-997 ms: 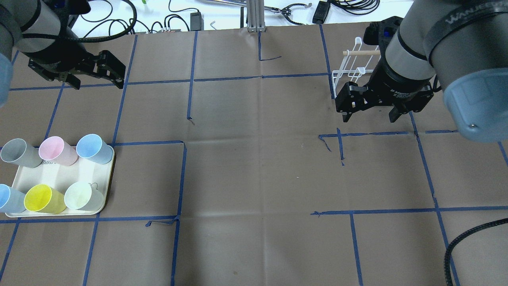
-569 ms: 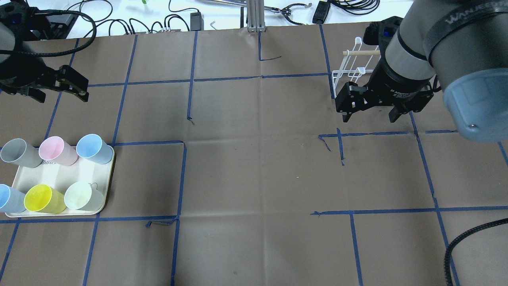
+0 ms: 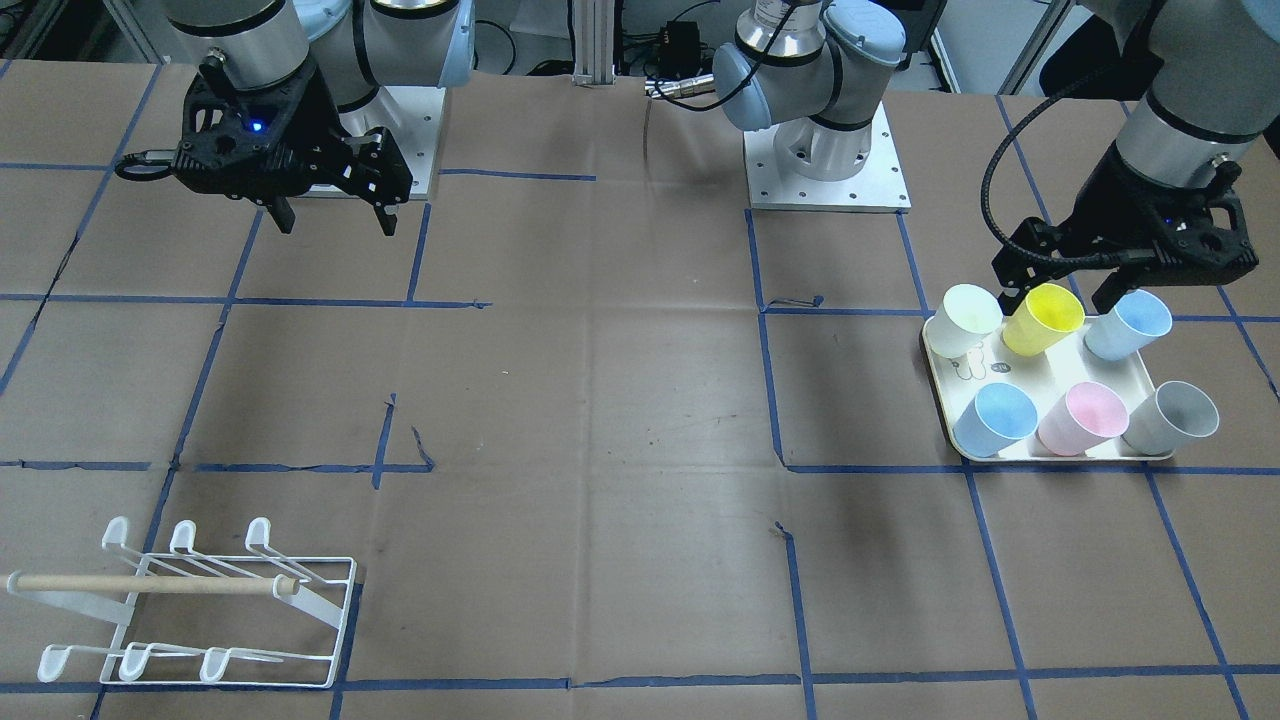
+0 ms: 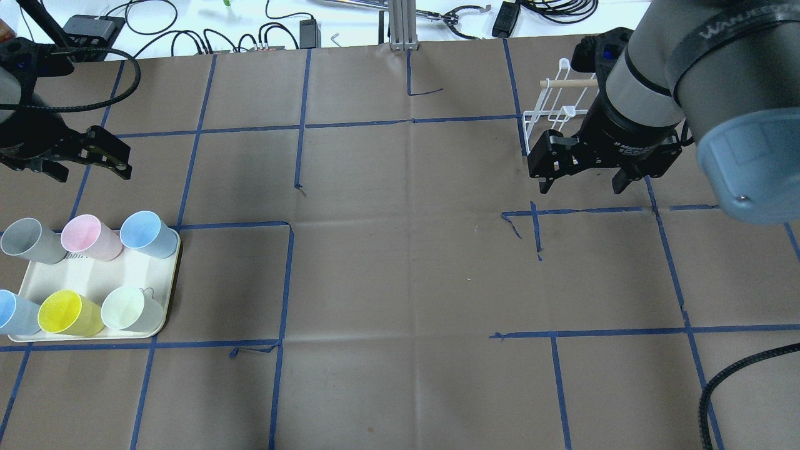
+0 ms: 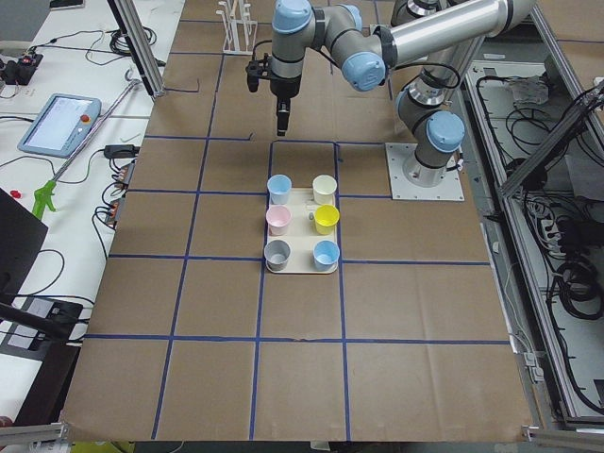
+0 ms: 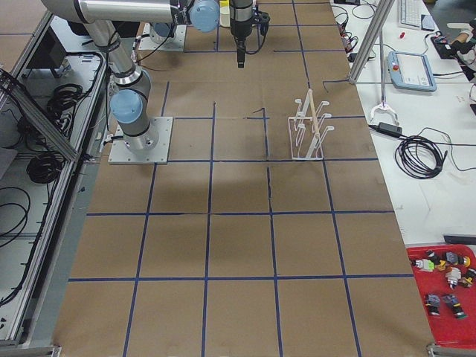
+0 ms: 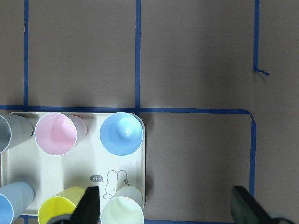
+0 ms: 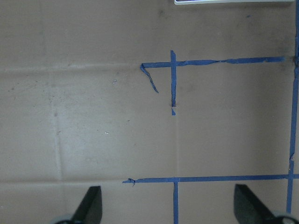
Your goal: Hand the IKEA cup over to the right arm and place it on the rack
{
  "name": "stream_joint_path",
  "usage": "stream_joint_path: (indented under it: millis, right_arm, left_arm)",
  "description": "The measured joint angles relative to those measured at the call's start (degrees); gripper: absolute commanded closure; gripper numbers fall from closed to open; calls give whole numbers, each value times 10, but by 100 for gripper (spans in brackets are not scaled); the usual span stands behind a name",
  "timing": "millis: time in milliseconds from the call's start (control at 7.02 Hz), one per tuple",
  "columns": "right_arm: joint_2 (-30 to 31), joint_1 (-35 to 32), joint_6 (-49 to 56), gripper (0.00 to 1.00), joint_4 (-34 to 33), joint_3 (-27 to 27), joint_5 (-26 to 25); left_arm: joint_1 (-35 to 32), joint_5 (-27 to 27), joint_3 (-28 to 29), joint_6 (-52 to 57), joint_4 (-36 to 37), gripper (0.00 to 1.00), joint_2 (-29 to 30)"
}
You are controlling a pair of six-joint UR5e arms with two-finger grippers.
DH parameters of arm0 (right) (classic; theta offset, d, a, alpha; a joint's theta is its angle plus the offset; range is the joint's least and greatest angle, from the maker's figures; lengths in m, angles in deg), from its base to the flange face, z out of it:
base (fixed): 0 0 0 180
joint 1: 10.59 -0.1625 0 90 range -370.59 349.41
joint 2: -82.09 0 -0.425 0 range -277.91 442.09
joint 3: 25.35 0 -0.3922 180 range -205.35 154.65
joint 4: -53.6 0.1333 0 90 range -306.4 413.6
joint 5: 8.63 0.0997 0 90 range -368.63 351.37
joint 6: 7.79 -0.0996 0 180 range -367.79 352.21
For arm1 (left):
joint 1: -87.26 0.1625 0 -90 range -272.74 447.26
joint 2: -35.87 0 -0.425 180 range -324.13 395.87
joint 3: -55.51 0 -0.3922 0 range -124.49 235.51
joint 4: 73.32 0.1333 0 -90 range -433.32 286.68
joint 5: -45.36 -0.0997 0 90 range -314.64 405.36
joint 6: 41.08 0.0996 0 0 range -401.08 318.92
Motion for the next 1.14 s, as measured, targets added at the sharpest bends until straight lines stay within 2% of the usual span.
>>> stream_joint_path:
  millis: [285,712,1139]
  right_arm:
    - [0,0,-1,0,0,0,0]
    - [-1,0,-1,0,0,-1,0]
    - [0,0,-1,0,0,1,0]
  left_arm:
    - [2,0,-36,1,51,0,29]
    - [18,-1,-108,3,179,0,83]
    - [20,-2,-126,4,211,0,125]
